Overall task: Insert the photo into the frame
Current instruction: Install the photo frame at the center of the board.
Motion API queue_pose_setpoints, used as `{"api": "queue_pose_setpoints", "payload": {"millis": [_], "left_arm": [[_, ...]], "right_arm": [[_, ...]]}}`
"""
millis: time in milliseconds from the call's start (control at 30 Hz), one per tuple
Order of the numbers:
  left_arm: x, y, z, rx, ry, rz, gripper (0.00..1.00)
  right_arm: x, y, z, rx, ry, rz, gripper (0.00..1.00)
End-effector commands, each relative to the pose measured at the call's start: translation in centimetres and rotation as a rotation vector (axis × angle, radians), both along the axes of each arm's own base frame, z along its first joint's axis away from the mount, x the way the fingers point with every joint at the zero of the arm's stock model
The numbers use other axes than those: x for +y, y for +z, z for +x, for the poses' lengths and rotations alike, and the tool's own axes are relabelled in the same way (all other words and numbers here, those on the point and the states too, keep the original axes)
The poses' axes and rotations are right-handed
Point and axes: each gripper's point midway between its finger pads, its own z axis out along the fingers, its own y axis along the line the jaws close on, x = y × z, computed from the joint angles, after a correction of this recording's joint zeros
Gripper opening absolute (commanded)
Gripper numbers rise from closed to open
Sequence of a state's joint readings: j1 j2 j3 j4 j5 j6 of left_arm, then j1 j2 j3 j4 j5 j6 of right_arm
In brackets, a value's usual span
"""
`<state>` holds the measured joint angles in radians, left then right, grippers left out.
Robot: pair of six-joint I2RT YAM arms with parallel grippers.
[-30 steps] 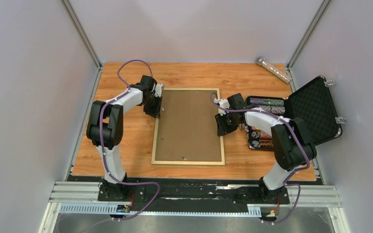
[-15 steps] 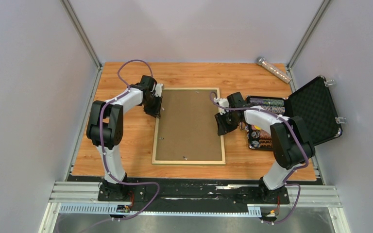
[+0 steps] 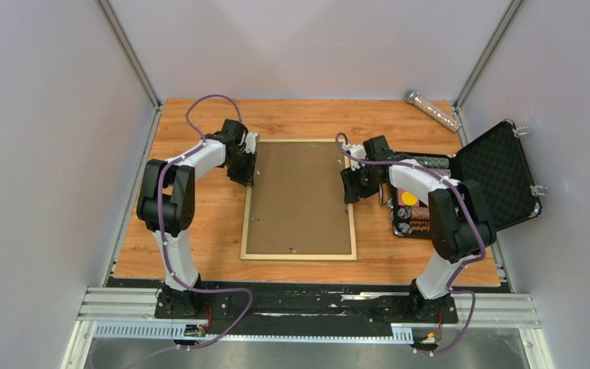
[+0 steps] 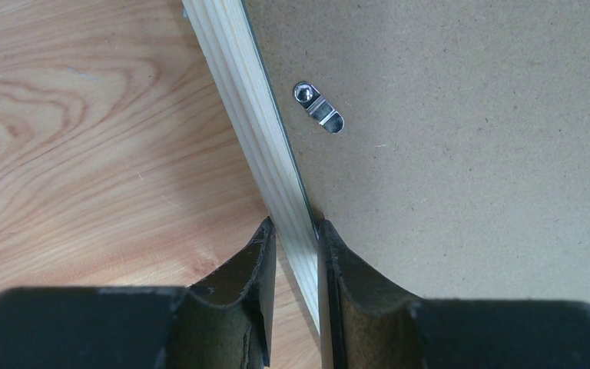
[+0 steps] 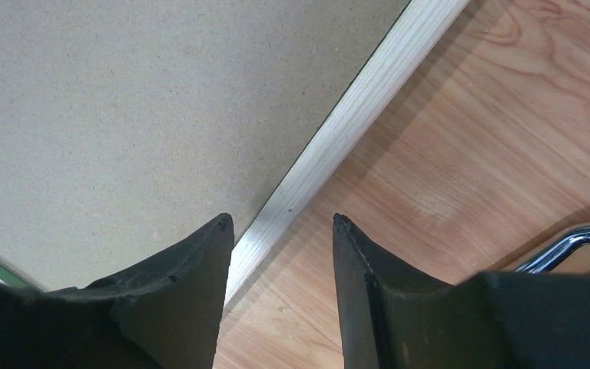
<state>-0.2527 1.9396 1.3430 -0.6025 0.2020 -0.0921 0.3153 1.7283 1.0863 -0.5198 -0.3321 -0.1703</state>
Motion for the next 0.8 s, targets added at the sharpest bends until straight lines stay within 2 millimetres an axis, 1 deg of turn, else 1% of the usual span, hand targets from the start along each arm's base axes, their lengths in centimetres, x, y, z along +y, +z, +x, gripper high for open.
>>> {"api": "queue_pose_setpoints", "payload": {"millis": [0,233,500,767], "left_arm": [[-0.8,-1.6,-0.5,0.015,-0.036,-0.02,0.0],[-0.8,-1.8,-0.4,0.02,-0.036,-0.019,0.0],[-0.8,-1.8,-0.4,0.022,-0.035,-0.018,0.0],[-0.8,-2.0,-0.4,0.026,-0.035,-0.018,0.0]], "right_arm": [[0.1,0.8,-0.4,-0.015,0.026,0.016,0.49],[-0.2,0.1,-1.8,0.011,0.042,0.011,0.49],[-0.5,-0.9,-2.8,0.032,0.051,-0.008,0.47],[-0.8,-1.4,-3.5,0.03,0.068,-0.035,0.46]]}}
